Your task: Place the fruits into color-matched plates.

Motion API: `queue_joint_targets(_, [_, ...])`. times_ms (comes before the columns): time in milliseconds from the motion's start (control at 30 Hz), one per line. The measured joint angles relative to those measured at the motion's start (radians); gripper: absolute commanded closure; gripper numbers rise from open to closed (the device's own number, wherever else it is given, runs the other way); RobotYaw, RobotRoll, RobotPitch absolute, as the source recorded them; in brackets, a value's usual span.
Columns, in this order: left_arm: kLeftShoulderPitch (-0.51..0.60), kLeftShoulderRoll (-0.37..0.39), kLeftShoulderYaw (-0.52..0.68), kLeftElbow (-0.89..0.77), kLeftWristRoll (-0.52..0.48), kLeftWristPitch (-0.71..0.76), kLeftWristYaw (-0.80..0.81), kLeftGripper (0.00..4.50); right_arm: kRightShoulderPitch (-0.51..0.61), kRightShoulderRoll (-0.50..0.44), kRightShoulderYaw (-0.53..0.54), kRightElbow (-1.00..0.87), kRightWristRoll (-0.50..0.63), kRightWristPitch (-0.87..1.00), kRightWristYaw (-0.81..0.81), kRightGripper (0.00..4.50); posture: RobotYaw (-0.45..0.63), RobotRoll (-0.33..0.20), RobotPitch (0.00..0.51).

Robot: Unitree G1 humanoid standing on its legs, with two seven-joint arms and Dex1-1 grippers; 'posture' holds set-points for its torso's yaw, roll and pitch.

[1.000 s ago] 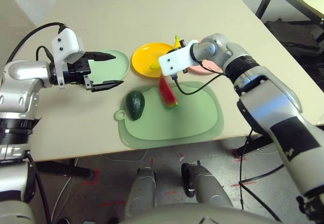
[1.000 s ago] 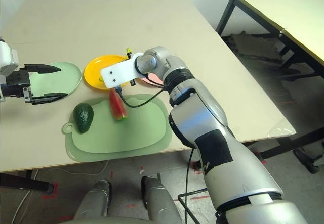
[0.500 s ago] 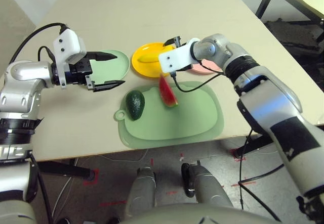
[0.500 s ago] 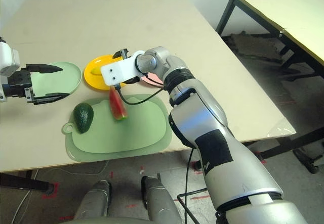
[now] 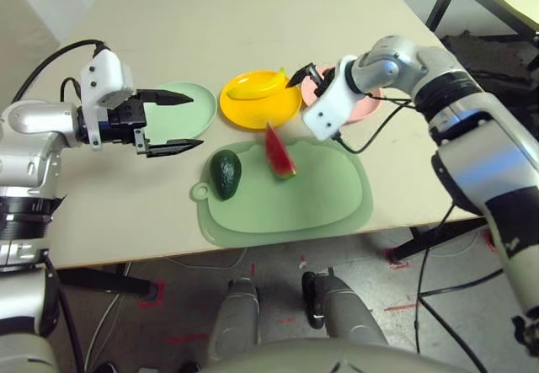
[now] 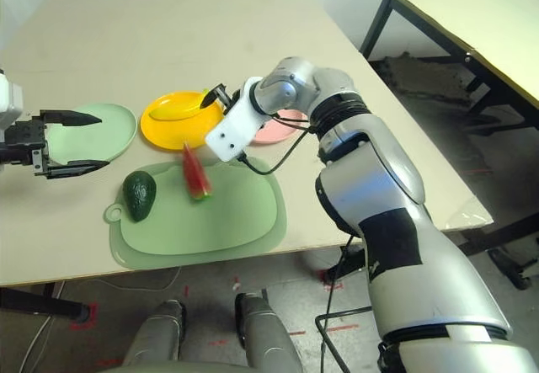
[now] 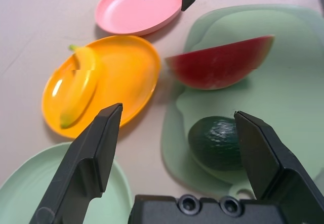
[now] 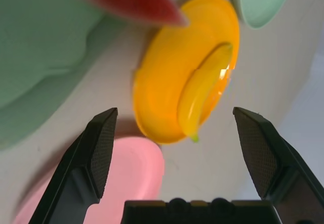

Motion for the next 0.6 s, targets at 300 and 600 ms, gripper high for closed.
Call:
queue_joint_targets(300, [0.001,0.002,0.000,0.000,0.000,-0.035,-0.074,0.00,0.017,-0.016,-0.208,-0.178,0.275,0.556,0.367,0.04,0.02,0.000,0.128])
queue_joint_targets(600, [-0.003,0.003,-0.001,-0.001,0.000,-0.040,-0.117,0.00,0.150,-0.026,-0.242,-0.640,0.375,1.551,0.480,0.04,0.02,0.000,0.136])
